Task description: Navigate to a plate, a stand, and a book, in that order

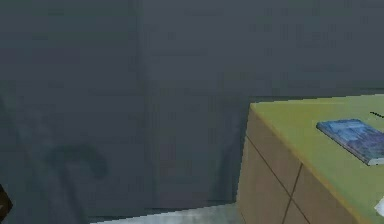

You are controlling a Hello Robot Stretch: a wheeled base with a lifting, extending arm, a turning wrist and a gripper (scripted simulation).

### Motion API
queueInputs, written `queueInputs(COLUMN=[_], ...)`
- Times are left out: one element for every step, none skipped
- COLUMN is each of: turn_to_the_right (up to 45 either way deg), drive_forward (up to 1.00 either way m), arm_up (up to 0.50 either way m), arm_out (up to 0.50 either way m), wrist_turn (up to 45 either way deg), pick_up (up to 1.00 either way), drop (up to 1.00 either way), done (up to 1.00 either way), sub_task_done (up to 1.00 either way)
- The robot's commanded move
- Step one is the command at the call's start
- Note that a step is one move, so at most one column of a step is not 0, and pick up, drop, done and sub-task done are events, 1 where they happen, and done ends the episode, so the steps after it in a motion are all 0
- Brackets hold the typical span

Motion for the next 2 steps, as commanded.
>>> queueInputs(turn_to_the_right=[42.0, 0.0], drive_forward=[0.00, 0.00], arm_up=[0.00, 0.00], arm_out=[0.00, 0.00], wrist_turn=[0.0, 0.0], pick_up=[0.00, 0.00], drop=[0.00, 0.00], done=[0.00, 1.00], sub_task_done=[0.00, 0.00])
